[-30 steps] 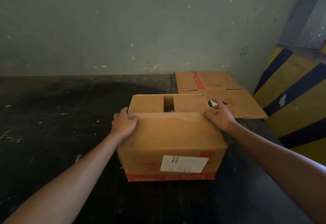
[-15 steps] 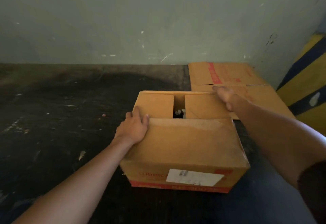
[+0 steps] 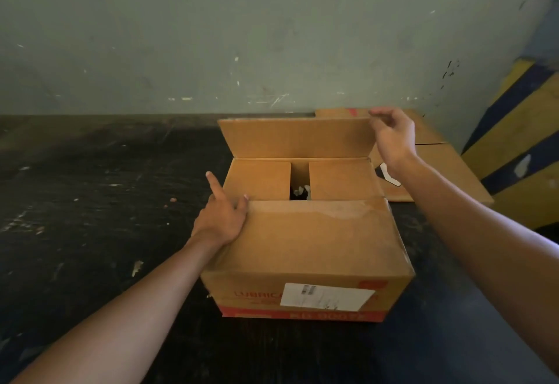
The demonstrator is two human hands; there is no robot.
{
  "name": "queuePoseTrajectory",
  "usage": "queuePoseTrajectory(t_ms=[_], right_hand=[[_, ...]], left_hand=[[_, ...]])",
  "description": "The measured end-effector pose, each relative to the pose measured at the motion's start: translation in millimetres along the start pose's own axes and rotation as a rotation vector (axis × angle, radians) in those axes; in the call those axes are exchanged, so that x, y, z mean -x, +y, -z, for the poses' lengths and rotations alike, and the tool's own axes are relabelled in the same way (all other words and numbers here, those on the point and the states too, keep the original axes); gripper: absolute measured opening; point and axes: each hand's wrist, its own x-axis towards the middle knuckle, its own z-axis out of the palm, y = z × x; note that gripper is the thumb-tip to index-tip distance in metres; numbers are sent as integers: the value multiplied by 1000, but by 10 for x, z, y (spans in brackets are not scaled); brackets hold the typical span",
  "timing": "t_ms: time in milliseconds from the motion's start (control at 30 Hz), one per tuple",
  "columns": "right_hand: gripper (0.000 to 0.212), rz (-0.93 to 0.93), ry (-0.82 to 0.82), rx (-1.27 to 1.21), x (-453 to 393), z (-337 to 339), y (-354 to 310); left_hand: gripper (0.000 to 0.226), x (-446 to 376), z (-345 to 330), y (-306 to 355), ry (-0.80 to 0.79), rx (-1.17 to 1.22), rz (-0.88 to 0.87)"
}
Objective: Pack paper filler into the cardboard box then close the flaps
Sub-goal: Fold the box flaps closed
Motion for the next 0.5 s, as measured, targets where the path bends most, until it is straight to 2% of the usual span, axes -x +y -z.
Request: queuePoseTrajectory(t_ms=[233, 400, 500], right_hand=[[22, 111, -98, 304, 846, 215, 265], [35, 116, -291, 440, 1113, 297, 470], [45, 46, -415, 605, 1144, 316, 550]], left_hand=[[89, 83, 27, -85, 36, 100, -98], [83, 169, 50, -124, 81, 152, -150], [60, 198, 46, -112, 55, 33, -142]])
